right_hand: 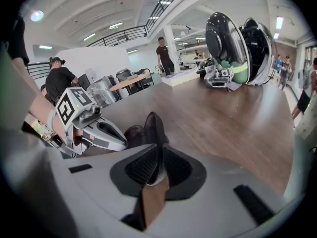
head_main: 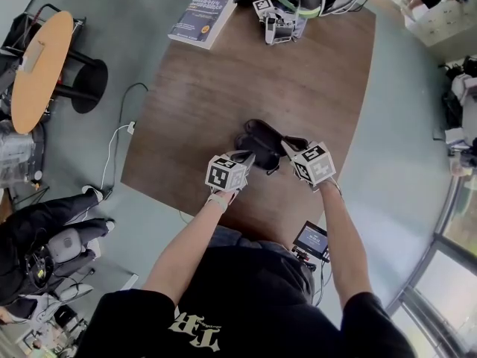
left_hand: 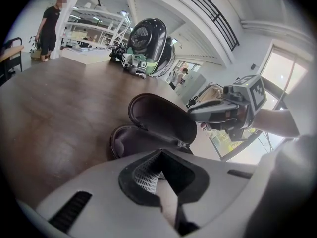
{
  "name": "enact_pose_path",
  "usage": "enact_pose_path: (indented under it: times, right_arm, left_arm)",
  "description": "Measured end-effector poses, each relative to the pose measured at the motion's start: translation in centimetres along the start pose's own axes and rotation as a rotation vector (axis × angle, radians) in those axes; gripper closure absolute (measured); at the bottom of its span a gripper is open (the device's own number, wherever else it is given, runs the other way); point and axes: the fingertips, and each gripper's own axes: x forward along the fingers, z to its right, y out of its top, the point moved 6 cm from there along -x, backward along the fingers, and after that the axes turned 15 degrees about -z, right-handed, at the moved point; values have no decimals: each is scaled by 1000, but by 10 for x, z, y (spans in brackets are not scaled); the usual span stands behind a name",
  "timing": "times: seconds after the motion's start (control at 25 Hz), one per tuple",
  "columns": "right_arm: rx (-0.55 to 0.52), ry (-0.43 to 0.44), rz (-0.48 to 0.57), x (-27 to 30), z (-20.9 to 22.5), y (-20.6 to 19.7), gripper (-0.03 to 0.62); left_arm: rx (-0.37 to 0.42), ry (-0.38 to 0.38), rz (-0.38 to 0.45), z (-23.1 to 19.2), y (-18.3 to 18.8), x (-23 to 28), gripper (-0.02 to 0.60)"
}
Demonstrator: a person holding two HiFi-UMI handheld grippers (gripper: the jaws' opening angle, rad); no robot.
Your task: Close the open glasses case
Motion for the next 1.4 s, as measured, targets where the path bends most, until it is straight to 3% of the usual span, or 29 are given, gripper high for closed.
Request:
enact_pose_path:
  times: [0.76, 1.12, 1.4]
  right_arm:
    - [-19, 114, 24, -13, -42, -5, 579]
    - [-75, 155, -40, 1, -69, -13, 605]
    - [-85, 184, -82, 16, -86, -22, 605]
  left_arm:
    - [-5, -35, 32, -2, 0, 1, 577]
    - [43, 8, 47, -7, -5, -9, 577]
    - [35, 16, 39, -11, -18, -17, 577]
